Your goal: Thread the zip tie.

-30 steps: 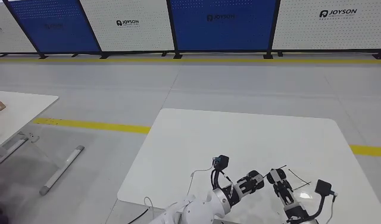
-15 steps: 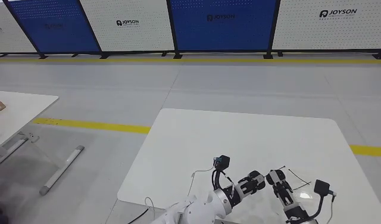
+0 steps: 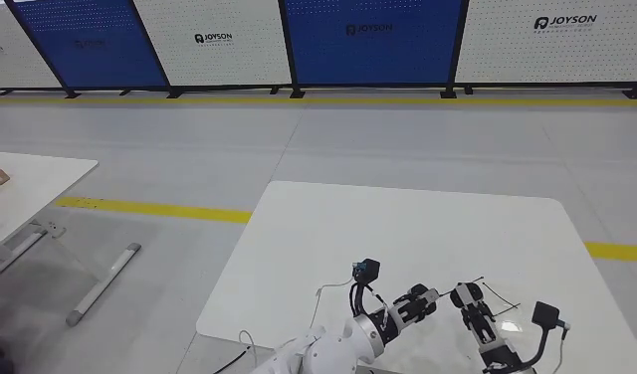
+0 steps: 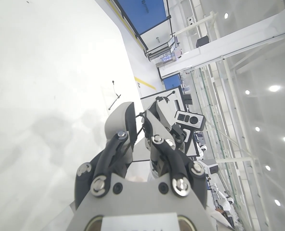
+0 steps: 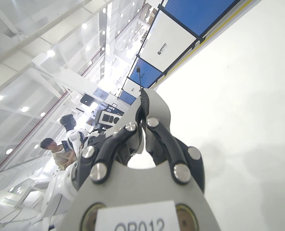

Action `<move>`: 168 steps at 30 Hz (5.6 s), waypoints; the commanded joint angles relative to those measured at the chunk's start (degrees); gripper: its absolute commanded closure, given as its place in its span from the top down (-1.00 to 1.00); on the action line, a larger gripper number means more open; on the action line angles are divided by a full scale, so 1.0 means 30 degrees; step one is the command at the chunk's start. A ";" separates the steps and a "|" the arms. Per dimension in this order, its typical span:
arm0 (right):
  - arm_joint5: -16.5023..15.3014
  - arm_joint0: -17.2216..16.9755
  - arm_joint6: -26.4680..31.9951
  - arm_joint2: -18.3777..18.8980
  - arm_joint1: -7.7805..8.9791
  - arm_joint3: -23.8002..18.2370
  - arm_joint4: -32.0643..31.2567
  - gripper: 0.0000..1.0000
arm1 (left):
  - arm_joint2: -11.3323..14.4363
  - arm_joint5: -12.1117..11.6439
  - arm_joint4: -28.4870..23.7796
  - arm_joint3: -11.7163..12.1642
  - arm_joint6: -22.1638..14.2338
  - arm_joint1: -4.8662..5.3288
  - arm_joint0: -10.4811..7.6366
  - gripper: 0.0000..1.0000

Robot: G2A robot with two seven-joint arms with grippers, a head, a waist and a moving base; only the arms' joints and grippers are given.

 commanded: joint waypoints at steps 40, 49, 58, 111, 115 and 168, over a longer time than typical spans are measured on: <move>0.0065 0.0032 -0.0506 -0.0305 -0.0030 0.0007 -0.0699 -1.00 | 0.0242 -0.0483 0.0260 0.0089 -0.0281 -0.0171 -0.0201 -1.00; 0.0177 0.0023 -0.0656 -0.0140 -0.0026 0.0111 -0.0603 -1.00 | 0.0028 -0.0563 0.0042 0.0033 -0.0300 -0.0145 -0.0019 -0.08; 0.0440 0.0079 -0.1054 -0.0234 -0.0061 0.0089 -0.0856 -1.00 | -0.0180 -0.0644 0.0201 -0.0204 -0.0234 -0.0082 0.0229 -0.26; -0.0325 0.0168 0.0627 0.0040 0.0020 0.0104 0.1083 -1.00 | -0.0346 -0.1659 -0.0237 -0.0158 -0.0209 -0.0127 0.0361 -1.00; -0.0250 0.0086 0.0331 0.0191 0.0030 0.0075 0.0845 -1.00 | -0.0320 -0.1295 -0.0106 -0.0163 -0.0300 -0.0124 0.0332 -0.86; -0.0080 -0.0373 -0.0911 0.0477 -0.0035 0.0023 0.0883 1.00 | -0.0896 -0.2565 -0.2286 -0.0511 0.1347 -0.0312 0.0826 -1.00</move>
